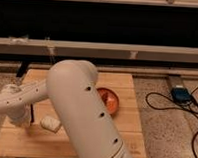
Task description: Push the eraser across the table
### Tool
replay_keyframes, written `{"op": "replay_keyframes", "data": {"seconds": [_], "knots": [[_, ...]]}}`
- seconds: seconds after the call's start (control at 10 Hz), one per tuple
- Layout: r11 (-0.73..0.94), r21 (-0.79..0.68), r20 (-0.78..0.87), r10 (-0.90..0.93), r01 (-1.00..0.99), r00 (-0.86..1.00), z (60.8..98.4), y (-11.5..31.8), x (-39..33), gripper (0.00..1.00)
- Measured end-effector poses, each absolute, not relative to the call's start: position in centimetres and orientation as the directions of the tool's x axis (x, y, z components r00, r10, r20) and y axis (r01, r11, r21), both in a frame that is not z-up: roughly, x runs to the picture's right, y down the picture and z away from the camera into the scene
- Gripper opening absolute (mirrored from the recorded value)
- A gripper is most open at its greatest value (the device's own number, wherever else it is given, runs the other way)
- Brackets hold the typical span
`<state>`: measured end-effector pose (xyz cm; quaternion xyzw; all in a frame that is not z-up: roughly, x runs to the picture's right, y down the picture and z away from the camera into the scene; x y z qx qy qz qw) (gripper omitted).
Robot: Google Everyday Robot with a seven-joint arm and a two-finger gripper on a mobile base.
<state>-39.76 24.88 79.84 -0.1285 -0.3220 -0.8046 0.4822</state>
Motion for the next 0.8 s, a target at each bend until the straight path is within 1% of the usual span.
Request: {"op": "replay_keyframes", "data": {"seconds": [0.3, 0.8], "knots": [[-0.323, 0.408, 0.486, -0.714, 0.854, -0.503, 80.7, 23.0, -41.5, 0.0], [-0.289, 0.41, 0.455, -0.757, 0.865, -0.469, 82.7, 19.2, -41.9, 0.0]]}}
